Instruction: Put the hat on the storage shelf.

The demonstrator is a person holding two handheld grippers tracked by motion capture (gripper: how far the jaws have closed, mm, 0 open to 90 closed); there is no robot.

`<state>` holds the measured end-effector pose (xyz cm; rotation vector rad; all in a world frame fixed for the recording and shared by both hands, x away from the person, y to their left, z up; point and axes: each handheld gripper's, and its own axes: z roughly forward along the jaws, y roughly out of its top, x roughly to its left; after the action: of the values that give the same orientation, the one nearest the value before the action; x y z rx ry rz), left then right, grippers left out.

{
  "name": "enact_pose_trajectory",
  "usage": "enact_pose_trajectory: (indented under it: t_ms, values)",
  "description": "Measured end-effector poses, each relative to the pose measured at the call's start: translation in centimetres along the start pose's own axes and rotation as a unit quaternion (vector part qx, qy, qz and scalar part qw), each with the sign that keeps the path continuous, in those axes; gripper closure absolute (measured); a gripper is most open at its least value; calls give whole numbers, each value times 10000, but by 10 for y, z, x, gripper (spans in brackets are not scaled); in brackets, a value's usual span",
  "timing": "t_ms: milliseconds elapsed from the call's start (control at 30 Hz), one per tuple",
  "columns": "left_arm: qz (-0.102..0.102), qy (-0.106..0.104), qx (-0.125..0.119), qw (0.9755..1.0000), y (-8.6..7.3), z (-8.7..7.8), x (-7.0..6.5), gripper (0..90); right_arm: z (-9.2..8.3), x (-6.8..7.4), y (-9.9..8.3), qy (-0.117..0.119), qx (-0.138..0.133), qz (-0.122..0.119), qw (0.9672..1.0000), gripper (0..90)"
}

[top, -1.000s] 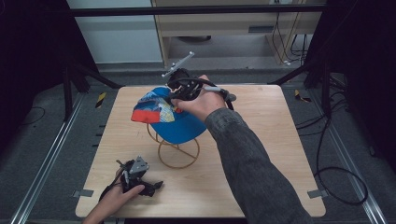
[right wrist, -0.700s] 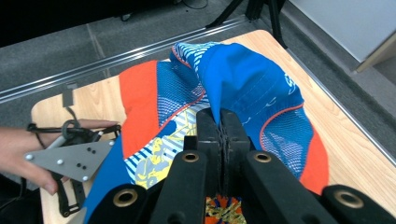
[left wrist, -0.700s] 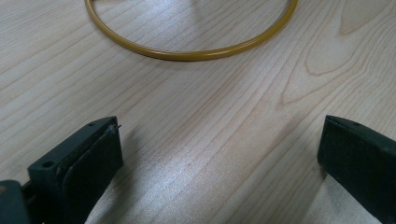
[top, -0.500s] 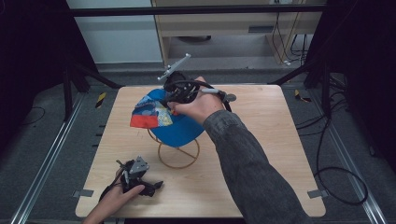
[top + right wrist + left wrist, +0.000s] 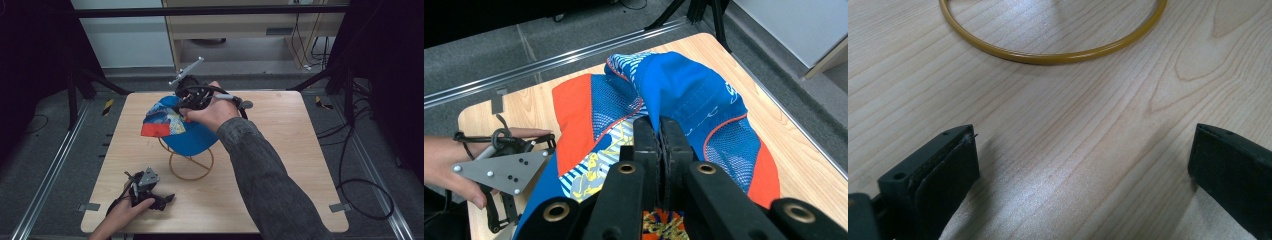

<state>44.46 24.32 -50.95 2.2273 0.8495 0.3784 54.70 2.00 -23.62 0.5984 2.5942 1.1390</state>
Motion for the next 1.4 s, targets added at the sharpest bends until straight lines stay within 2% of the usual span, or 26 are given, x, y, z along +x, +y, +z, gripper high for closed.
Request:
enact_pose_trajectory:
  t_ms: [167, 433, 700, 967, 1167, 1400]
  values:
    - [2, -2, 2, 10000, 0, 0, 0, 0, -1, -1, 0, 14, 1, 13, 10000, 857]
    - [2, 0, 2, 10000, 0, 0, 0, 0, -6, 2, -2, -37, -32, 58, 10000, 730]
    - [4, -3, 3, 10000, 0, 0, 0, 0, -11, 0, -6, -86, -90, 122, 9998, 666]
    - [-5, -1, 5, 10000, 0, 0, 0, 0, -17, 0, -12, -100, -156, 187, 9997, 653]
    - [-5, -3, 2, 10000, 0, 0, 0, 0, -30, -3, -20, -126, -253, 253, 9993, 653]
    - [2, -7, 10, 10000, 0, 0, 0, 0, -43, -12, -35, -226, -339, 395, 9984, 653]
